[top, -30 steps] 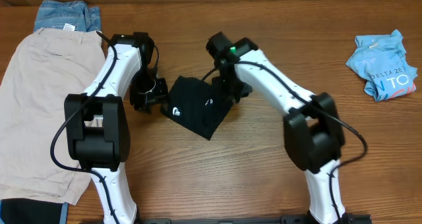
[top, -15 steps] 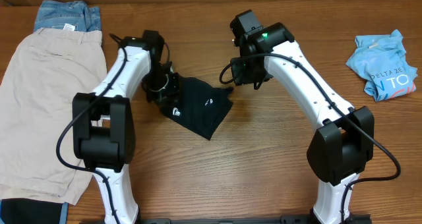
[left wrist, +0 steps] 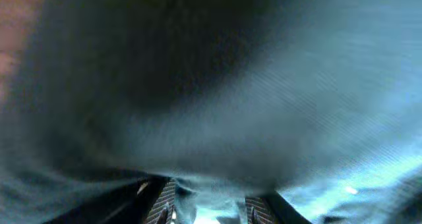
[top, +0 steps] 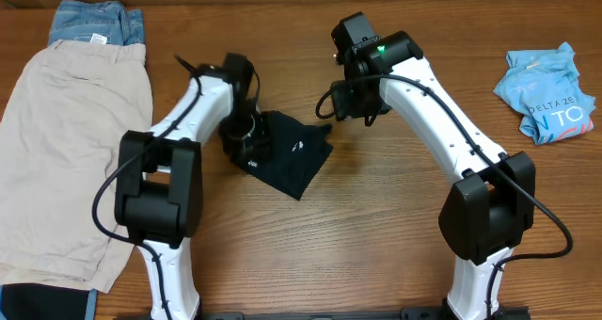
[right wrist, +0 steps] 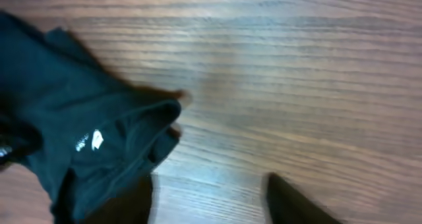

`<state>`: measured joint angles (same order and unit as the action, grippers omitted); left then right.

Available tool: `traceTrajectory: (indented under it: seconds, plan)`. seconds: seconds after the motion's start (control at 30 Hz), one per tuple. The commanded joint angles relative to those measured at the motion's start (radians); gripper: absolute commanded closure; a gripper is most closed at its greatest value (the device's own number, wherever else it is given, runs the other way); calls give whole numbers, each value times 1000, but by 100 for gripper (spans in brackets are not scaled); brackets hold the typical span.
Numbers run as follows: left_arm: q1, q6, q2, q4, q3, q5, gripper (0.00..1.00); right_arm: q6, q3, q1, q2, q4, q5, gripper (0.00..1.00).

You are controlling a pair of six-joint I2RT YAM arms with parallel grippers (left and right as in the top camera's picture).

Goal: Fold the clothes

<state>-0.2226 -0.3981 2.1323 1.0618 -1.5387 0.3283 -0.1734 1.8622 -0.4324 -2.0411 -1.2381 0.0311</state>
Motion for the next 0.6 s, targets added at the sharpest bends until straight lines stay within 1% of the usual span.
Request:
traceTrajectory:
  seconds: [0.0, 0.1, 0.2, 0.33, 0.43, 0.5, 0.57]
  plan:
    - [-2, -45, 6, -32, 58, -97, 61, 113, 5, 2, 25, 34, 5, 35]
    - [19, -39, 6, -68, 54, -204, 61, 148, 5, 2, 25, 68, 1, 33]
    - [47, 55, 6, -146, 38, -243, 59, 148, 5, 2, 25, 91, -3, 32]
    - [93, 119, 6, -224, -3, -244, 57, 148, 5, 2, 25, 92, -10, 31]
    - [131, 153, 6, -271, -47, -243, 52, 148, 5, 2, 25, 92, -19, 31]
    - [148, 182, 6, -258, -95, -195, 49, 148, 5, 2, 25, 96, -26, 31]
    - [159, 230, 5, -192, -174, -140, 46, 148, 5, 2, 25, 105, -26, 28]
